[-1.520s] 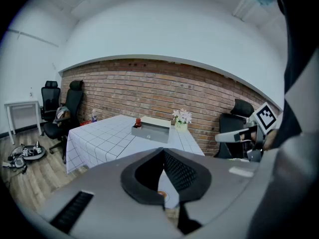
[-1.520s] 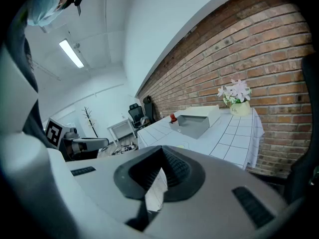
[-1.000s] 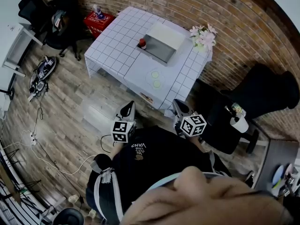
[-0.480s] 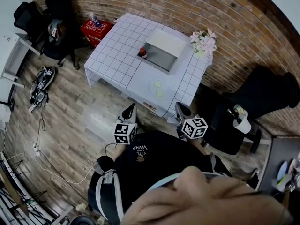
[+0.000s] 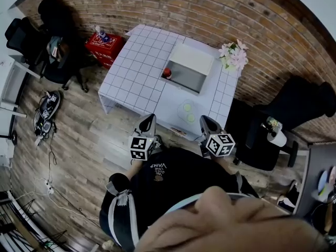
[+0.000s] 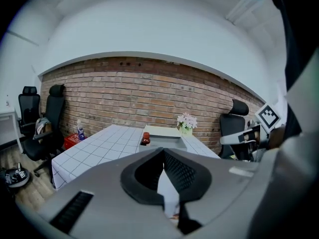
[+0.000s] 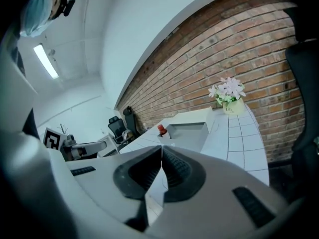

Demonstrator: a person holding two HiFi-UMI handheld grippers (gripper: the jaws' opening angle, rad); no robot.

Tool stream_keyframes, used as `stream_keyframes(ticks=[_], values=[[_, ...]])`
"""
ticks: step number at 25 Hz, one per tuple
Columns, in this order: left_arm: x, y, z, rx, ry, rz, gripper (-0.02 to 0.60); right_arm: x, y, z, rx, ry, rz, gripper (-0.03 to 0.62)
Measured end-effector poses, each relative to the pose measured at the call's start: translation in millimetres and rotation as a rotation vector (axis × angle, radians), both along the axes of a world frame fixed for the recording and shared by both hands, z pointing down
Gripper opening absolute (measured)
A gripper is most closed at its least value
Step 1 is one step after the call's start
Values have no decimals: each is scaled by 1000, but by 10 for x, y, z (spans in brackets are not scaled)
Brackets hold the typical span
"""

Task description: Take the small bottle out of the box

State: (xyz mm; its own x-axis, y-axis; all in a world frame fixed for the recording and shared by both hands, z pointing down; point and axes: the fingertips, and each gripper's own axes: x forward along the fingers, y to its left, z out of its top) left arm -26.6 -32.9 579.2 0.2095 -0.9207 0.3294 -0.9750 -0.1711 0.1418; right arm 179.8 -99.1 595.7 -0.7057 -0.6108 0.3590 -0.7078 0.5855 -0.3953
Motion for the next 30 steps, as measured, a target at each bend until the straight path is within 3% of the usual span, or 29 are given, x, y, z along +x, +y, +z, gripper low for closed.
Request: stream_keyframes(ticks=[15,21,30], values=[[-912,-547,91,-4,-18,170,11,-819,-187,25,-2,13,161,3],[-1060,-627,112,-5,-26,225,11,-960,-189,3,2,12,208,3],[-1007,-834,154,-11,-7,223,11,-901,-309,44,-14,21,216,3]])
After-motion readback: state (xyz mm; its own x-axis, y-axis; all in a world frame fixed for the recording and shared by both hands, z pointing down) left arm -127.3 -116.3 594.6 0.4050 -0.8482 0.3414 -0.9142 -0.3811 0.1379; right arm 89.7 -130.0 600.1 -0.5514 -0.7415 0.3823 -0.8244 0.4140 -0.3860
